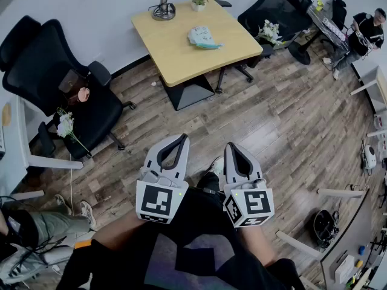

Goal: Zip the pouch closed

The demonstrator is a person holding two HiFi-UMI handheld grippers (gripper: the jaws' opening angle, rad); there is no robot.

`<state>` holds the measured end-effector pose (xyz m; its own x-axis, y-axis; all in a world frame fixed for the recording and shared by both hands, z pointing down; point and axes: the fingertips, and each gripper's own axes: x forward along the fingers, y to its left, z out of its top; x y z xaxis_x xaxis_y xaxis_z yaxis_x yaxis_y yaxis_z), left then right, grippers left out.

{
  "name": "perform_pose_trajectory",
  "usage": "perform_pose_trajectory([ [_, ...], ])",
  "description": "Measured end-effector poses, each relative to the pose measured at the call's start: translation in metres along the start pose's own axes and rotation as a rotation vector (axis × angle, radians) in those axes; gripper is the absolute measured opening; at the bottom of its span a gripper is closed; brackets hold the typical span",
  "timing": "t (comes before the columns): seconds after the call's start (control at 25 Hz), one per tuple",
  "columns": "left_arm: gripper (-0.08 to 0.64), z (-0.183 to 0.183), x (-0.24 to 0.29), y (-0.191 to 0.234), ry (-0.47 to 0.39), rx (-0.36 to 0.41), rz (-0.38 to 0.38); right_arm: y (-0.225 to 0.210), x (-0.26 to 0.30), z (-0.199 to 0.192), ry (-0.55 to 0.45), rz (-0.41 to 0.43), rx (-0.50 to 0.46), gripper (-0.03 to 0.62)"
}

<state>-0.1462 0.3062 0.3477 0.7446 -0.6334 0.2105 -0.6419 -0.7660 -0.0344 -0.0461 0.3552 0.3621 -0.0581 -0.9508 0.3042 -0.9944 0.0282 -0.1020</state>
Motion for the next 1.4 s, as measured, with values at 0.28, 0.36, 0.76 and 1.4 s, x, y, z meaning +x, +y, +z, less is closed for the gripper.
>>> perform_pose_trajectory([
  [0.28,0.009,-0.001,0.011,-0.005,0.016,-0.004,-0.006,-0.010,0.004,0.001,0.002,0.000,0.006,0.012],
  [0.36,0.009,-0.001,0.014,-0.006,0.015,0.001,-0.006,-0.013,0.005,-0.001,0.005,0.001,0.012,0.013],
  [0.76,0.009,0.000,0.038,-0.005,0.039,-0.009,0.014,-0.030,0.023,0.001,0.018,0.035,0.032,0.014],
  [1.4,0.191,0.012,0.096,0.015,0.066,-0.055,0.073,-0.071,0.070,0.032,0.006,0.065,0.017,0.197],
])
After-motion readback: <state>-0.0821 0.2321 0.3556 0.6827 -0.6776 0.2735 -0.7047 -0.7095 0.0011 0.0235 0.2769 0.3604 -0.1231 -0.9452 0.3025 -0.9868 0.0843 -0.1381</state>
